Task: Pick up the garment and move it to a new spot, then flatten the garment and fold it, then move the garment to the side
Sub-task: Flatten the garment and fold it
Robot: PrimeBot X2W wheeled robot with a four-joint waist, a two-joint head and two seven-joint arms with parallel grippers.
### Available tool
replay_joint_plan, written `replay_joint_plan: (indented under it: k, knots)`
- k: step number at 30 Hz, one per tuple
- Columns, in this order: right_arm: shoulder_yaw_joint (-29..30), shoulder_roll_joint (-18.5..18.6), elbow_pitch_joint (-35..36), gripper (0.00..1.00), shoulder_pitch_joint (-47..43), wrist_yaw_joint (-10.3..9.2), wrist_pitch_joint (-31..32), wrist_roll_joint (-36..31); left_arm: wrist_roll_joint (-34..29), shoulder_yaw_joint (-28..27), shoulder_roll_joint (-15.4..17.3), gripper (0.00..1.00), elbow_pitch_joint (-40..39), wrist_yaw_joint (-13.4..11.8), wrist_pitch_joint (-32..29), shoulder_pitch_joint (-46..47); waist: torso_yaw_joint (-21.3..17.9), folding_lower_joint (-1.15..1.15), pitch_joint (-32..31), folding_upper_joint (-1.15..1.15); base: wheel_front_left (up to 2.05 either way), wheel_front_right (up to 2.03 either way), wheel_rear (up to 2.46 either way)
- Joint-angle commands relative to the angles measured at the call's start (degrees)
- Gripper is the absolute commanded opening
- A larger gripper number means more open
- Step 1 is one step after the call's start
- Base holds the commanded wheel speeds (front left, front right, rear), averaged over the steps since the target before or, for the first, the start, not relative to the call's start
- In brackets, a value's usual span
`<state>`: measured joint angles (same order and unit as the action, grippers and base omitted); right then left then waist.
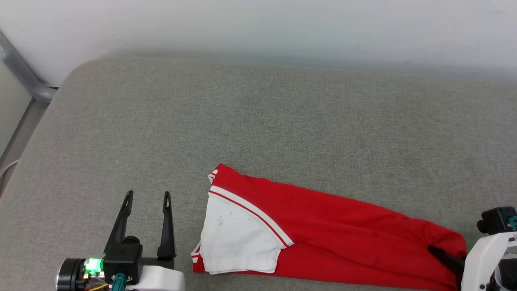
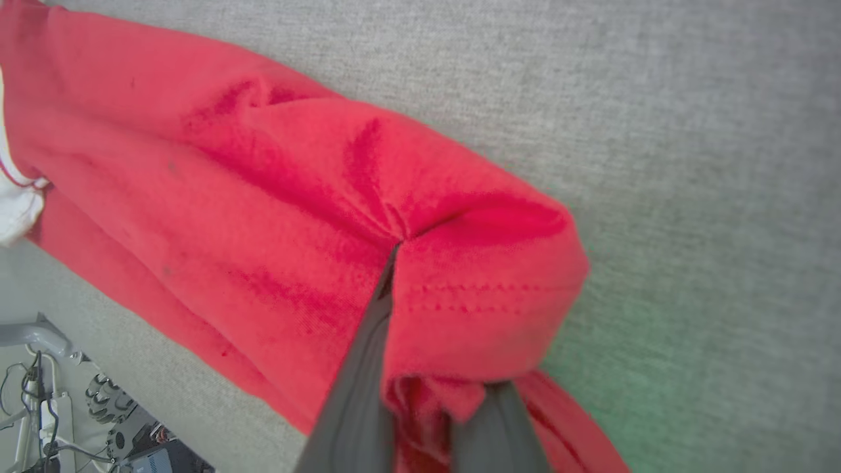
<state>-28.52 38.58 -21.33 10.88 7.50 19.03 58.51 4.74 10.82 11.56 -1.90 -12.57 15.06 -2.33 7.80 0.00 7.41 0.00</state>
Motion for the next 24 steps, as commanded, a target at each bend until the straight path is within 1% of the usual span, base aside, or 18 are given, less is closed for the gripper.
replay_joint_plan:
  k: [1, 8, 11, 12, 15, 19, 20, 21, 24]
  knots:
    - [-0.7, 0.5, -1.1, 0.0, 0.0, -0.05, -0.6, 0.3, -0.7, -0.4, -0.6, 1.0, 0.0, 0.4, 0.1, -1.0, -0.3, 0.0, -0.5, 0.0, 0.0, 0.0, 0.0]
    - [0.3, 4.5, -5.3, 0.0, 1.6, -0.07, -2.9, 1.6, -2.1, -1.3, -1.4, 1.0, 0.4, 2.2, 0.1, -2.0, -0.9, 0.0, -2.0, 0.0, 0.0, 0.0, 0.0]
    - [1.1, 6.5, -8.5, 0.0, 2.3, -0.07, -3.6, 1.2, -2.6, -1.4, -1.7, 1.0, 0.7, 3.0, 0.1, -2.1, -1.1, 0.0, -2.6, 0.0, 0.0, 0.0, 0.0]
    - [1.3, 7.4, -11.5, 0.0, 2.5, -0.07, -3.8, 0.7, -3.0, -1.5, -1.9, 1.0, 1.0, 3.5, 0.1, -2.3, -1.3, 0.0, -3.1, 0.0, 0.0, 0.0, 0.0]
    - [1.0, 8.3, -12.7, 0.0, 3.0, -0.07, -3.8, 0.1, -3.2, -1.7, -1.8, 1.0, 1.2, 3.8, 0.1, -2.6, -1.4, 0.0, -3.7, 0.0, 0.0, 0.0, 0.0]
    - [0.2, 9.6, -9.0, 0.0, 1.9, -0.06, -3.4, 0.7, -3.7, -2.0, -1.6, 1.0, 1.5, 4.0, 0.1, -3.2, -1.6, 0.0, -4.5, 0.0, 0.0, 0.0, 0.0]
    - [0.9, 11.0, -4.5, 0.0, 0.8, -0.06, -2.6, 1.9, -3.6, -2.4, -1.5, 1.0, 1.7, 4.3, 0.1, -3.7, -1.9, 0.0, -5.2, 0.0, 0.0, 0.0, 0.0]
    - [1.2, 11.2, -2.6, 0.0, 0.4, -0.05, -2.1, 2.5, -3.5, -2.6, -1.4, 1.0, 1.7, 4.3, 0.1, -3.9, -2.1, 0.0, -5.4, 0.0, 0.0, 0.0, 0.0]
    - [1.9, 10.5, 3.7, 0.0, -0.6, -0.04, -0.3, 4.4, -3.4, -2.9, -1.5, 1.0, 1.7, 4.4, 0.1, -4.3, -2.5, 0.0, -5.6, 0.0, 0.0, 0.0, 0.0]
